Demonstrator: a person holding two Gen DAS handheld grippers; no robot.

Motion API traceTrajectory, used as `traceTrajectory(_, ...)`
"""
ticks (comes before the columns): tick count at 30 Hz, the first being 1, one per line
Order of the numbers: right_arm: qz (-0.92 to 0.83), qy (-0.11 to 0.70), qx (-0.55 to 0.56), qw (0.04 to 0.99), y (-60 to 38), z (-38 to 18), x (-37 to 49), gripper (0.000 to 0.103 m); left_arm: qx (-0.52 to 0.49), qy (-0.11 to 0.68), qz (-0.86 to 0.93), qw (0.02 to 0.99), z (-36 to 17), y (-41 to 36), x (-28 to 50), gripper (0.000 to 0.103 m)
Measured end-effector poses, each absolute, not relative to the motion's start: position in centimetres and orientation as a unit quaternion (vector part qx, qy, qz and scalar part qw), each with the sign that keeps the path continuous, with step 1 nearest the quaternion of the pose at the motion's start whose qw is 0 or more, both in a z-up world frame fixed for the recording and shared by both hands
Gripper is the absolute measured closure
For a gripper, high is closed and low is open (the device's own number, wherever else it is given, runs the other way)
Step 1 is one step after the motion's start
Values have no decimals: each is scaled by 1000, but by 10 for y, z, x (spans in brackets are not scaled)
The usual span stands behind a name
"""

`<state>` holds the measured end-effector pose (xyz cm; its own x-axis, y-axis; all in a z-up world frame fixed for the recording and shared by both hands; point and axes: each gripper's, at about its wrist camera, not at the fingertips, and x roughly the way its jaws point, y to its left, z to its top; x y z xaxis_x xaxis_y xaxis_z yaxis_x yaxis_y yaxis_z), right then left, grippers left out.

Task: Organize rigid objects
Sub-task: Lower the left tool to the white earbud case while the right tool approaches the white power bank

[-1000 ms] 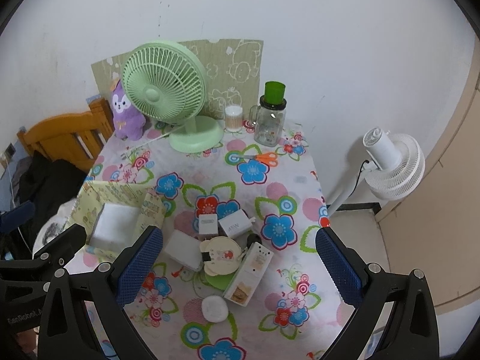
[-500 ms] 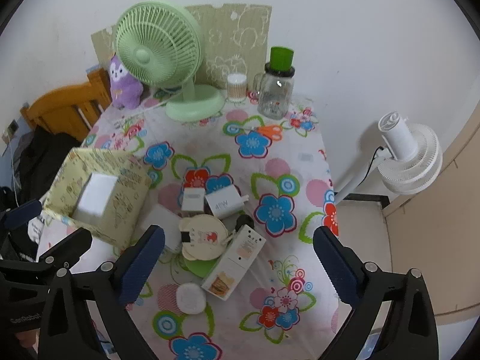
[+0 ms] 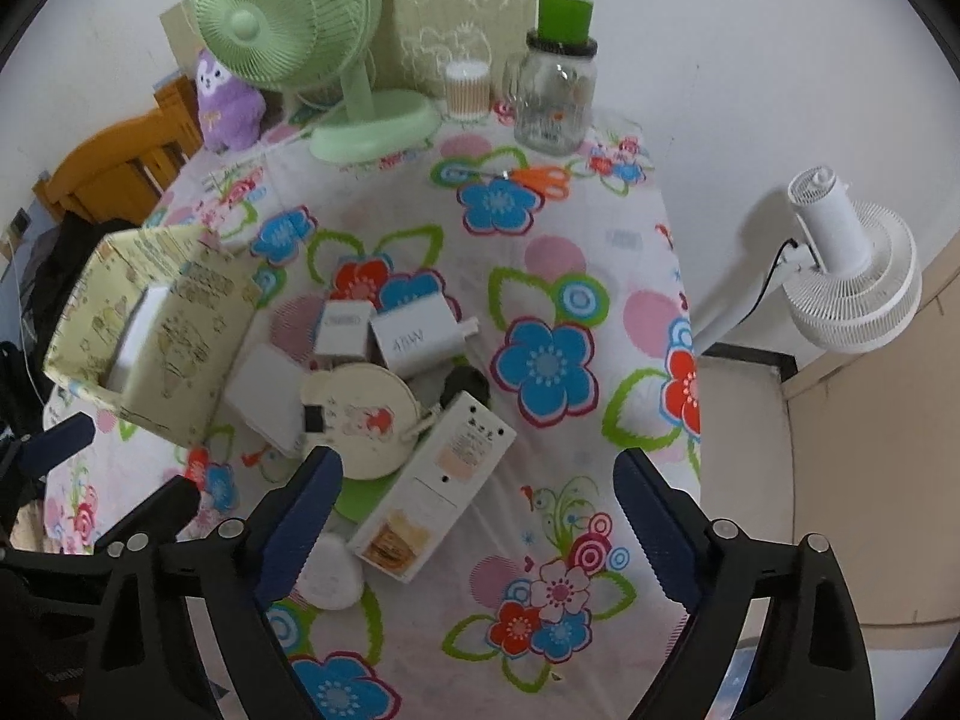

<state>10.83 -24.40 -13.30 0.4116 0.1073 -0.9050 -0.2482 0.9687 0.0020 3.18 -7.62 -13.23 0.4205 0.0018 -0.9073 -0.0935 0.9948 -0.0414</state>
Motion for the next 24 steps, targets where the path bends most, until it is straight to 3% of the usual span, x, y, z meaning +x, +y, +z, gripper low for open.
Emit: traceTrajectory(24,112,587,-50,800,-253,-208,122,11,-70,610,16,789,-225,-113,28,7)
